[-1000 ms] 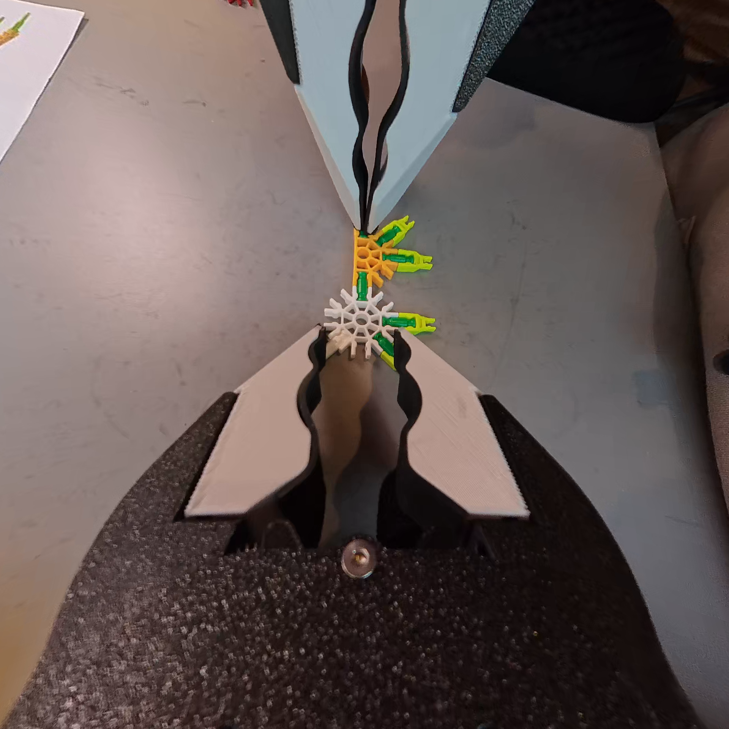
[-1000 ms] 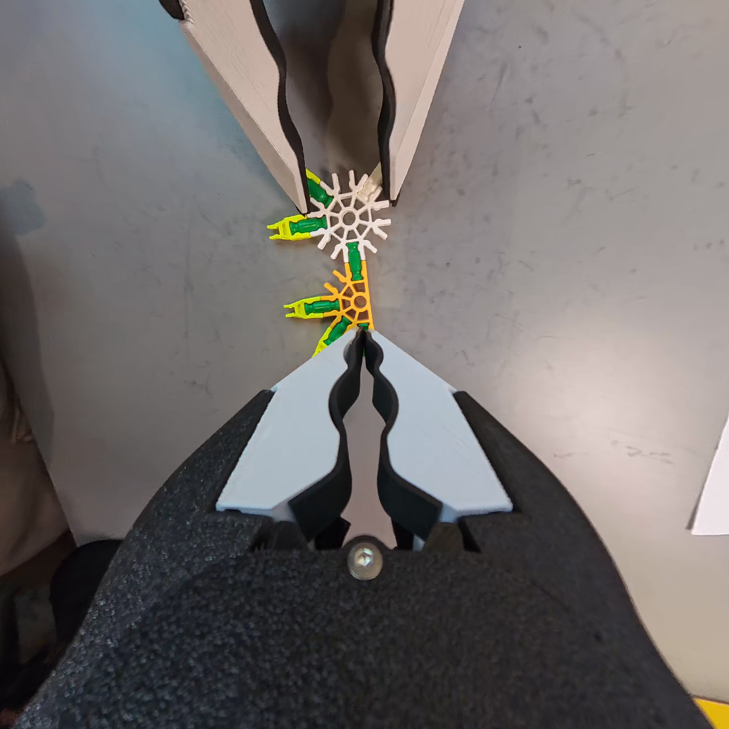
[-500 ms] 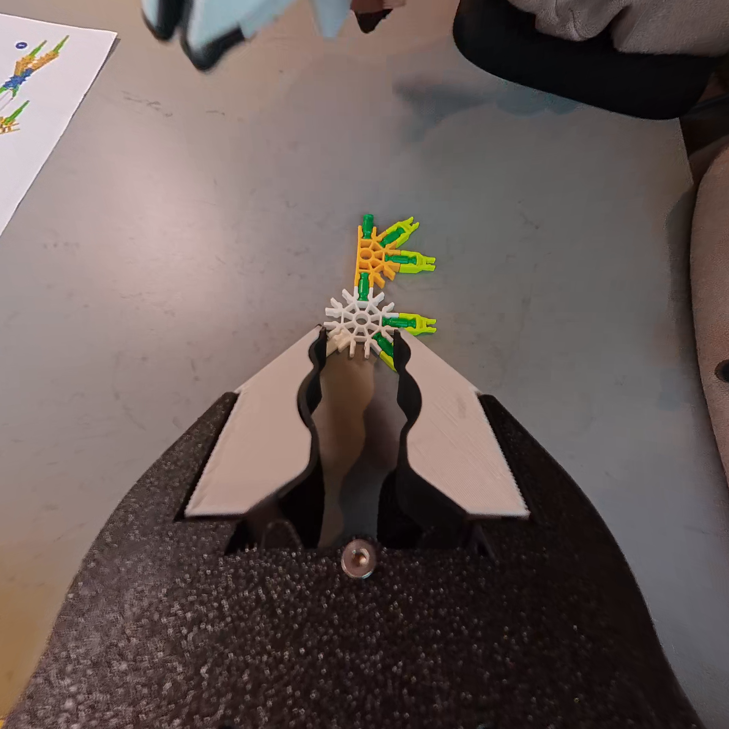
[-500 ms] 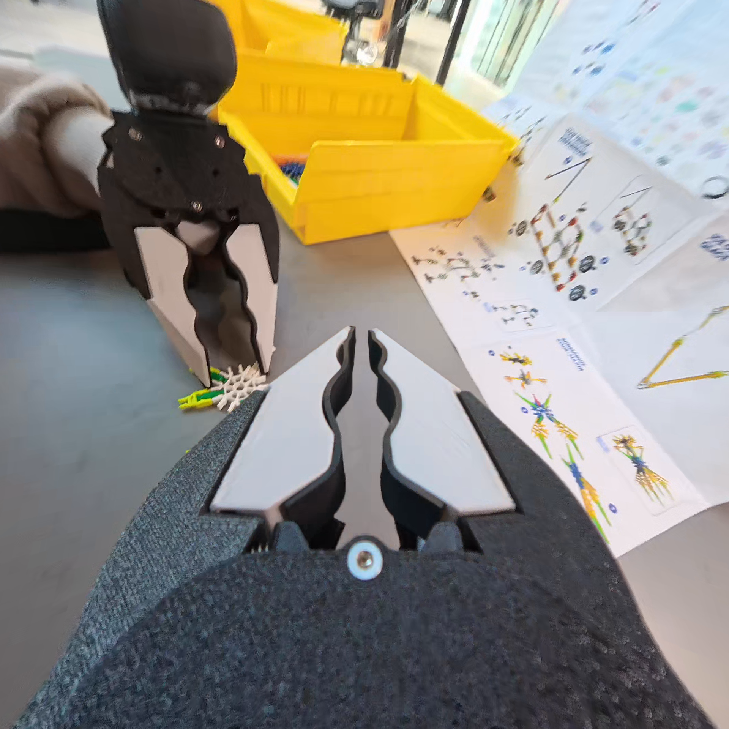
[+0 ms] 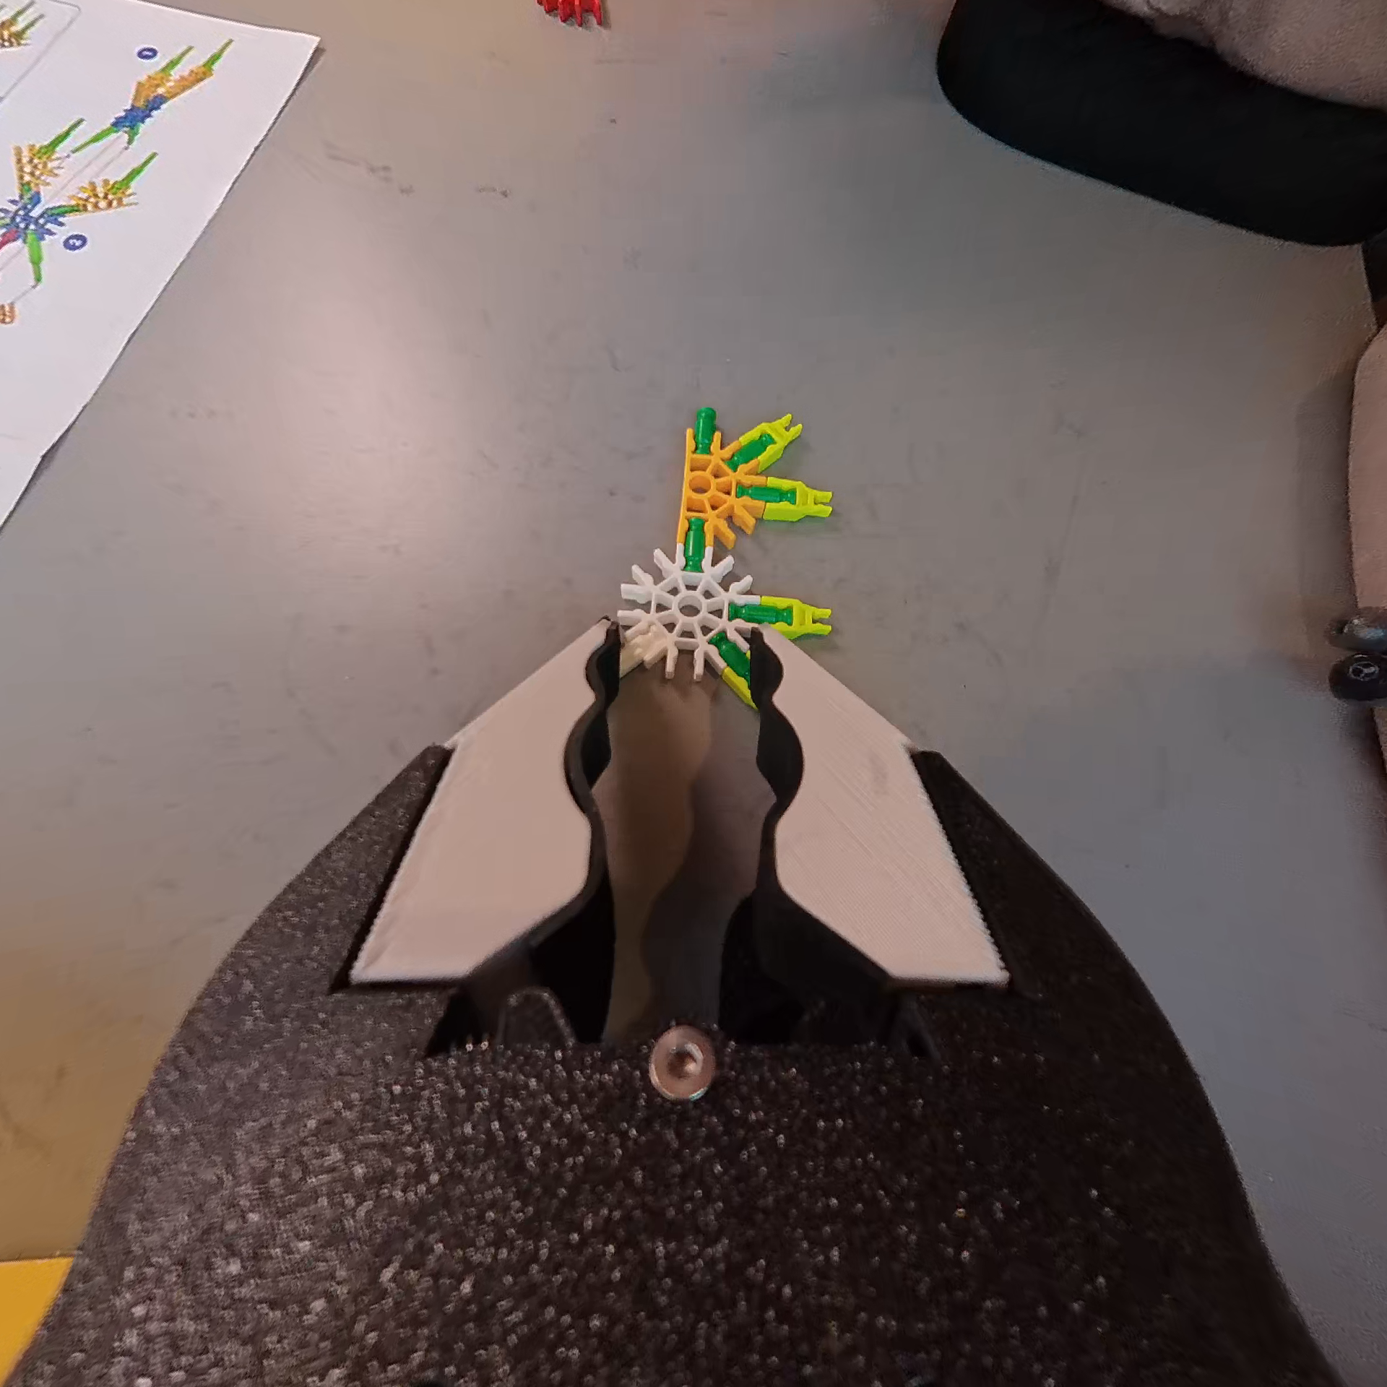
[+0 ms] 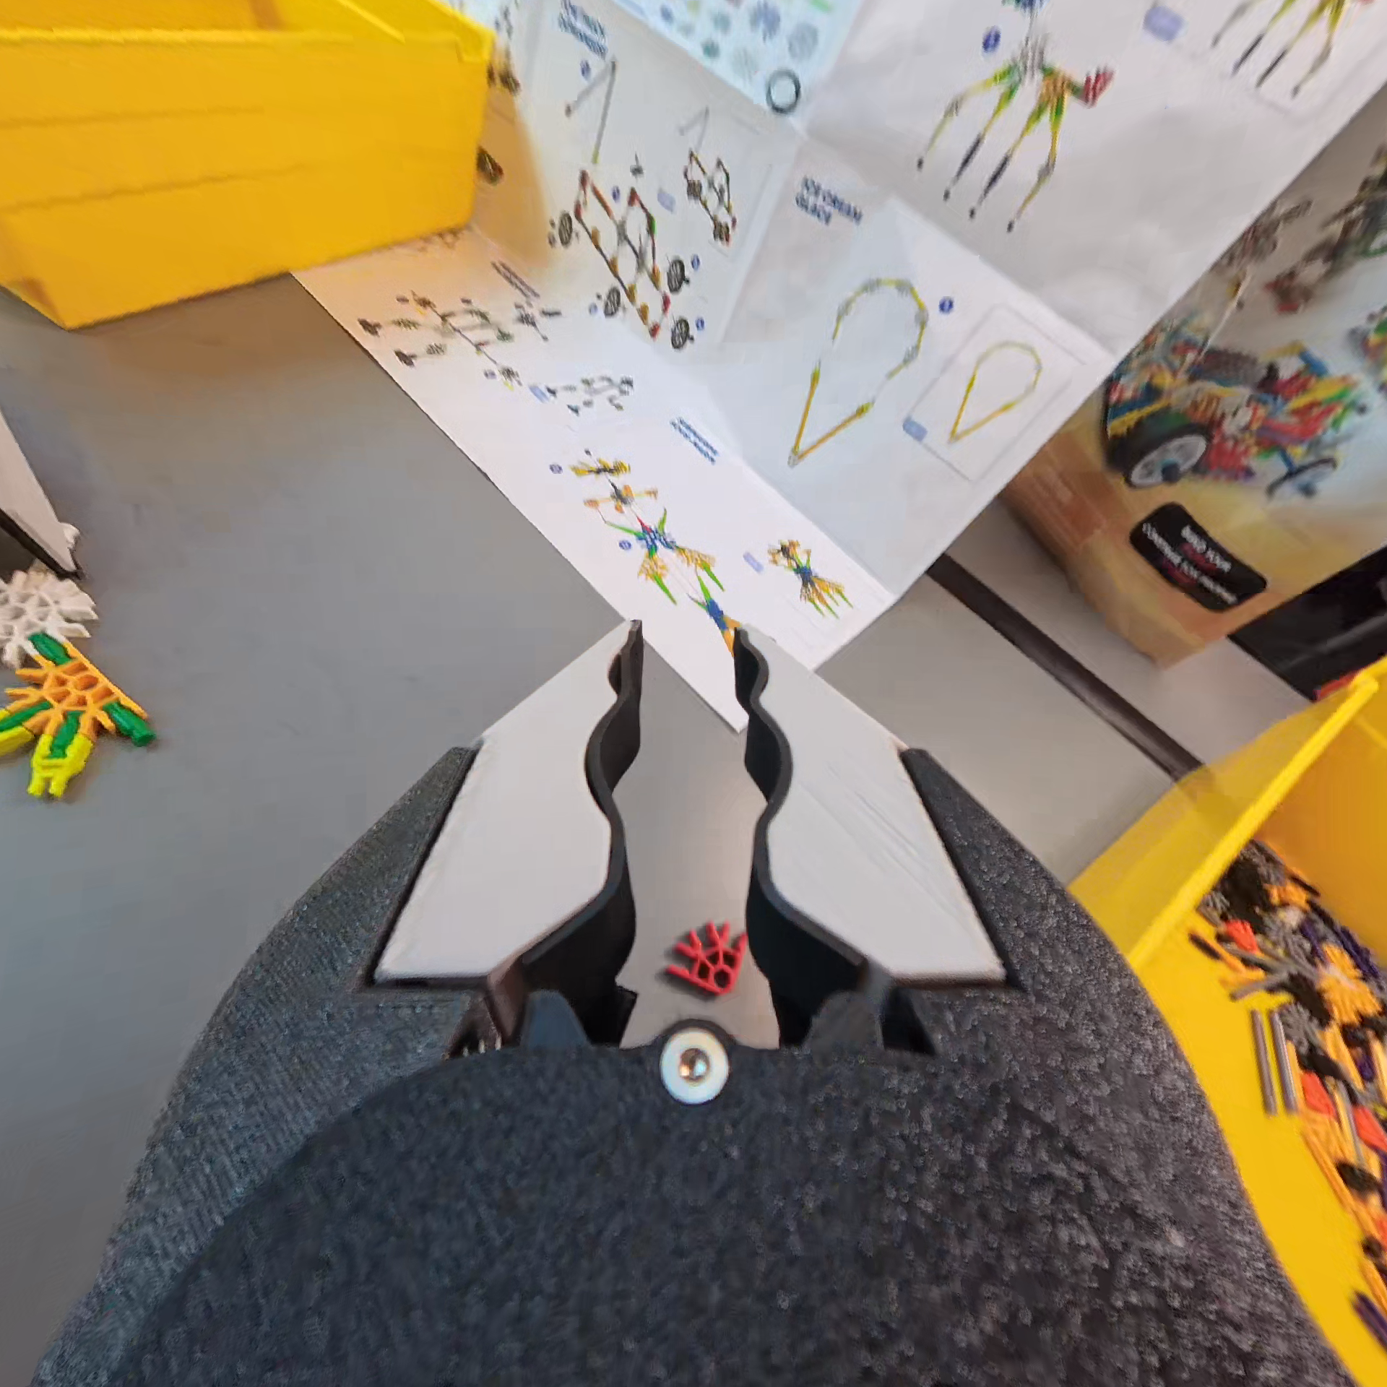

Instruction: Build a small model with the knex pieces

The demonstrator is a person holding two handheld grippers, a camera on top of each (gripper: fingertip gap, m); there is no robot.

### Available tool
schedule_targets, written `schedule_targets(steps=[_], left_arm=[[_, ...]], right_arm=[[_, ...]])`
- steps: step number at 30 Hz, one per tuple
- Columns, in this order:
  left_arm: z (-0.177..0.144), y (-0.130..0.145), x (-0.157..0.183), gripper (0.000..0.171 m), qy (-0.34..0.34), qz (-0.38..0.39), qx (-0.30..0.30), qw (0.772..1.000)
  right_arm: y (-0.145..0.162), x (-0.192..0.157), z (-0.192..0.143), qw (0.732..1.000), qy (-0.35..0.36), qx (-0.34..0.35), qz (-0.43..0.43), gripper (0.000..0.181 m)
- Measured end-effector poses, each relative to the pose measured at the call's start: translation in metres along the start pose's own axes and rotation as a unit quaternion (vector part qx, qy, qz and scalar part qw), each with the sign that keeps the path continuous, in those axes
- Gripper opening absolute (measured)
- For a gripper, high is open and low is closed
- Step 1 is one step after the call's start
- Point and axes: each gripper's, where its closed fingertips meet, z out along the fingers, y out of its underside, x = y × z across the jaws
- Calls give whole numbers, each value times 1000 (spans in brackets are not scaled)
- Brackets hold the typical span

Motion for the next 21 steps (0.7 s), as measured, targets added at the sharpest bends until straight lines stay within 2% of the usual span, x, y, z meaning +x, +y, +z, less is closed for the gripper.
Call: schedule_targets(steps=[6,12,13,15,21], left_arm=[[-1,1,1,34,6,0,-1,1000],[-5,3,-5,40,-4,-5,1,1000],[-6,2,-5,42,-3,-6,4,1000],[-9,-2,-3,44,5,-13,18,1000],[-24,-25,-10,47,5,-55,96,994]], right_arm=[[54,28,-20,991,10,-130,41,21],[115,-1,-20,958,-71,-260,102,29],[117,-1,-16,957,-69,-261,104,28],[115,-3,-14,957,-78,-259,107,8],[104,-17,-10,963,-97,-242,75,0]])
